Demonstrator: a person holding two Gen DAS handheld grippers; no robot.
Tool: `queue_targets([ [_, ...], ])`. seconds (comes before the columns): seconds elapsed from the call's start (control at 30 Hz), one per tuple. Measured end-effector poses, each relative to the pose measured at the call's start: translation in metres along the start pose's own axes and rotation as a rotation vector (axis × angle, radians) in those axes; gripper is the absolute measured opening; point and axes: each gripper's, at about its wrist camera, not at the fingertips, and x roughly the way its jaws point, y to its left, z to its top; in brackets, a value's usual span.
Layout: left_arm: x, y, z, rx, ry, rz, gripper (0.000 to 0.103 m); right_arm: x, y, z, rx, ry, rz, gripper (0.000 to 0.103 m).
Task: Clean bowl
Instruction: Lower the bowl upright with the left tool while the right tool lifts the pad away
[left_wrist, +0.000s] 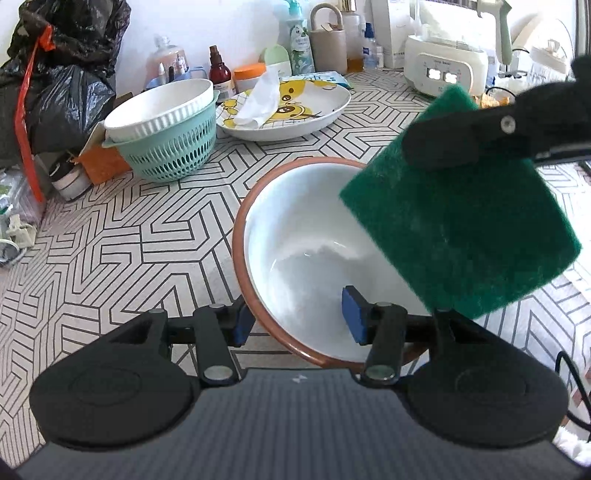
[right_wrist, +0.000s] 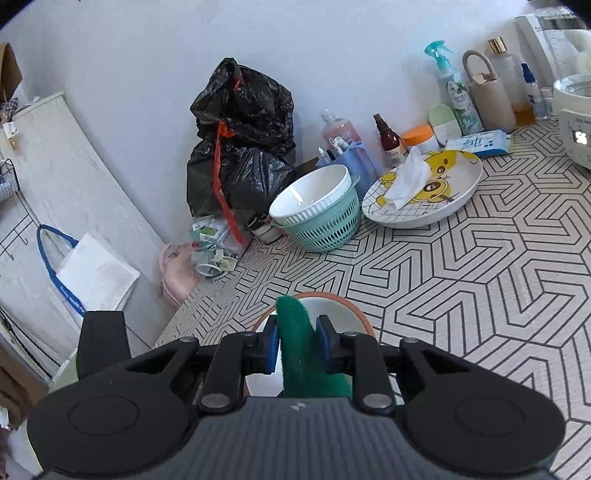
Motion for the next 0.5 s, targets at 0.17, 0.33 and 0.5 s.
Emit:
queue_targets([
  [0.17,-0.004,0.009,-0.001,-0.049,-0.018,0.015,0.049,0.012,0.011,0.000,-0.061,0.009,-0.071,0.022],
  [0.33,-0.006,0.020,0.002,-0.091,-0.028,0.029,0.049,0.024,0.023,0.000,-0.122,0.018,-0.142,0.022],
  [0.5,-0.003,0.028,0.006,-0.109,-0.019,0.020,0.050,0.036,0.034,0.000,-0.183,0.027,-0.213,0.027],
])
